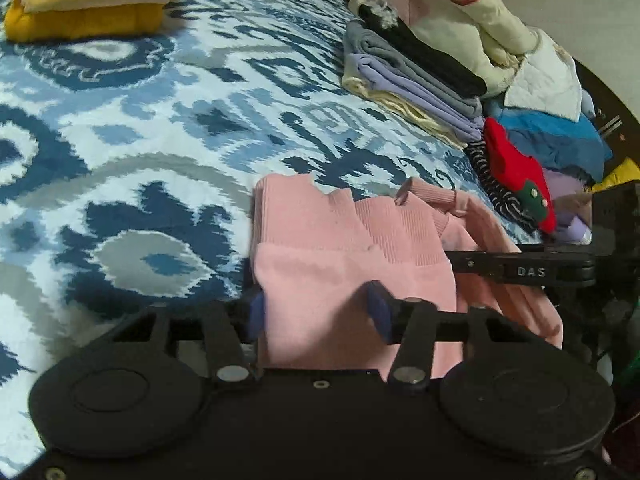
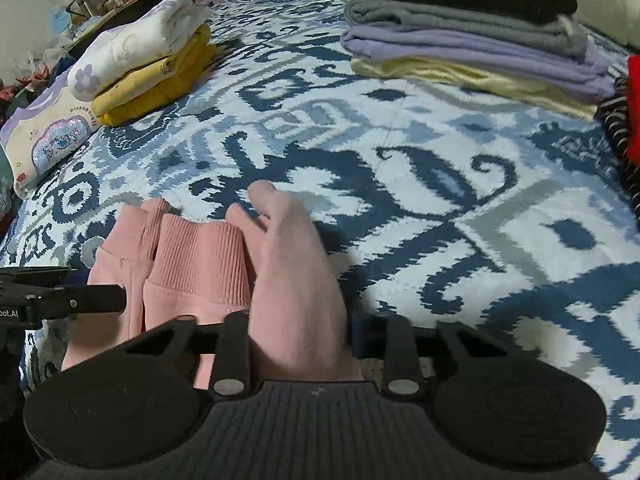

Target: Fold clothes

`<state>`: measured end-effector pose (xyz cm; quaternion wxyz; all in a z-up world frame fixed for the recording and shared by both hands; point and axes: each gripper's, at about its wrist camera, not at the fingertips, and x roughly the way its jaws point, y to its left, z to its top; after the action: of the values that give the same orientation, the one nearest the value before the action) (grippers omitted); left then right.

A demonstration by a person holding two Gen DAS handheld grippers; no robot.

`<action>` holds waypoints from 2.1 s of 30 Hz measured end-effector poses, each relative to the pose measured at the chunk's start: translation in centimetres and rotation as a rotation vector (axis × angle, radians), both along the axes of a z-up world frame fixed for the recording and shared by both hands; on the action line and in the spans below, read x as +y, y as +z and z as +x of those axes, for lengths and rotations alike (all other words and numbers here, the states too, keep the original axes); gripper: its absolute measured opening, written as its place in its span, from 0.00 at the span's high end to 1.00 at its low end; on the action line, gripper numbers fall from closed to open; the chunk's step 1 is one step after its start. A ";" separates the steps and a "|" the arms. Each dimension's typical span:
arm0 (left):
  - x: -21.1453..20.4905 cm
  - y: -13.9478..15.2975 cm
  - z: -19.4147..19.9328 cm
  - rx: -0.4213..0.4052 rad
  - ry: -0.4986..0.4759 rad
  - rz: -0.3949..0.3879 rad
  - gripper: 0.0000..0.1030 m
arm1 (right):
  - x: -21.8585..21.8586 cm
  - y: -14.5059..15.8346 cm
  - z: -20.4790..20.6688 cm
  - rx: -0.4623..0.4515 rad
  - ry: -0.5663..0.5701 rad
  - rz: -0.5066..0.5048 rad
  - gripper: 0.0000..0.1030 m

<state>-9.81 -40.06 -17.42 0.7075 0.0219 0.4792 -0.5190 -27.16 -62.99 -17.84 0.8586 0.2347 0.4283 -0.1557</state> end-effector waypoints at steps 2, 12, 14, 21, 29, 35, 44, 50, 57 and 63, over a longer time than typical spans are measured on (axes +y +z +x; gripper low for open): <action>-0.1 0.1 -0.1 -0.020 -0.003 0.011 0.86 | -0.1 -0.4 -0.1 -0.022 -0.003 0.010 0.82; -0.2 3.8 -1.0 -0.133 -0.078 -0.057 0.95 | -0.3 1.8 -2.2 -0.157 -0.035 0.004 0.90; -0.6 4.7 -0.7 -0.161 -0.080 -0.066 0.95 | -0.8 2.6 -2.5 -0.183 -0.049 0.000 0.90; -2.7 7.1 2.3 -0.233 -0.046 -0.103 0.96 | -3.6 4.6 -2.3 -0.260 -0.114 -0.027 0.91; -5.4 6.9 6.6 -0.266 0.003 -0.107 0.96 | -8.2 4.3 0.2 -0.295 -0.182 -0.028 0.90; -6.2 4.3 8.7 -0.224 0.048 -0.056 0.95 | -9.9 2.0 2.2 -0.238 -0.214 0.001 0.84; -3.7 2.9 9.7 -0.219 0.170 0.006 0.59 | -9.3 2.4 -1.3 -0.248 -0.311 -0.032 0.43; -1.8 3.8 9.0 -0.187 0.191 -0.010 0.59 | -7.1 4.9 -5.3 -0.306 -0.330 -0.075 0.41; -2.5 3.6 7.7 -0.199 0.192 0.048 0.59 | -2.7 4.1 -11.0 -0.364 -0.385 -0.053 0.38; -4.2 3.9 6.6 -0.260 0.179 0.105 0.58 | -1.8 -0.5 -13.4 -0.386 -0.476 0.035 0.38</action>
<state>-3.24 -44.28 -13.47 0.8047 0.0831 0.4101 -0.4211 -40.60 -64.75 -18.30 0.8594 0.3684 0.1928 -0.2976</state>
